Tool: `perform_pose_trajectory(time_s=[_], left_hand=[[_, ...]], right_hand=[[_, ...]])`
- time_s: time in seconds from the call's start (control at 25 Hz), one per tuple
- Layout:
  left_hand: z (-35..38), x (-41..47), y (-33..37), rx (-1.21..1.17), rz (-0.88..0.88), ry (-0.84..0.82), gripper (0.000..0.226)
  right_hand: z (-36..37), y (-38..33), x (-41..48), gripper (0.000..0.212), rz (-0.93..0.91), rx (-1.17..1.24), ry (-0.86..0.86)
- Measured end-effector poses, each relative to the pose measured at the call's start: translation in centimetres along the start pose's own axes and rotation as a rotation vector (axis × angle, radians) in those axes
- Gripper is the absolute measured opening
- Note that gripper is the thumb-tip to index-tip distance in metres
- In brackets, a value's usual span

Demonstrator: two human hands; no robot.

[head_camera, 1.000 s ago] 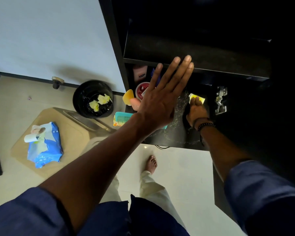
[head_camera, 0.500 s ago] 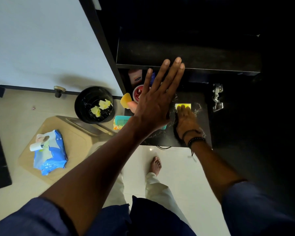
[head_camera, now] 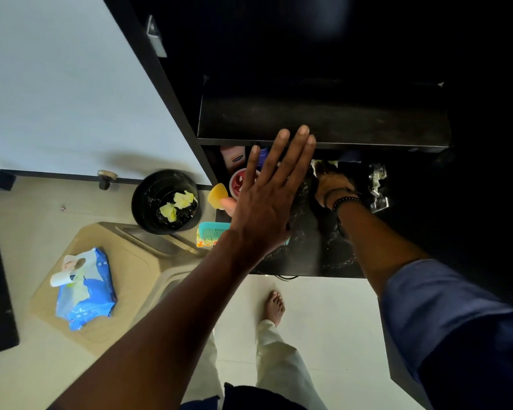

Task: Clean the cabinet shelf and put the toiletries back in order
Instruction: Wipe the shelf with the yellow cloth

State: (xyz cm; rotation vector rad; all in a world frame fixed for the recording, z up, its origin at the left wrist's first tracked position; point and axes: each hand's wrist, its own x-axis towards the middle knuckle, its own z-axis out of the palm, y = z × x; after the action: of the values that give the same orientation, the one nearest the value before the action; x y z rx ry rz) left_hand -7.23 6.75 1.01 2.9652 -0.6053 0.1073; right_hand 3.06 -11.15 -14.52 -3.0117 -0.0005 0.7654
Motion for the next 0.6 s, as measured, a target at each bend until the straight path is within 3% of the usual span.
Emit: perform_pose_trajectory(time_s=[0.12, 0.28, 0.36, 0.48, 0.6], left_hand=[[-0.1, 0.0, 0.1, 0.002, -0.011, 0.007, 0.121], [0.1, 0.0, 0.3, -0.009, -0.024, 0.009, 0.117], [0.1, 0.1, 0.2, -0.012, -0.027, 0.002, 0.119], [0.1, 0.1, 0.1, -0.006, -0.019, 0.002, 0.116], [0.1, 0.0, 0.2, -0.014, -0.015, 0.004, 0.116]], right_hand=[[0.4, -0.9, -1.5, 0.067, 0.011, -0.017, -0.001], [5.0, -2.1, -11.2, 0.058, 0.031, 0.057, 0.084], [7.9, -2.1, -17.0, 0.066, 0.022, 0.065, 0.136], [11.4, 0.0, -21.1, 0.082, 0.055, 0.026, -0.025], [11.4, 2.2, -19.1, 0.087, 0.079, -0.032, -0.024]])
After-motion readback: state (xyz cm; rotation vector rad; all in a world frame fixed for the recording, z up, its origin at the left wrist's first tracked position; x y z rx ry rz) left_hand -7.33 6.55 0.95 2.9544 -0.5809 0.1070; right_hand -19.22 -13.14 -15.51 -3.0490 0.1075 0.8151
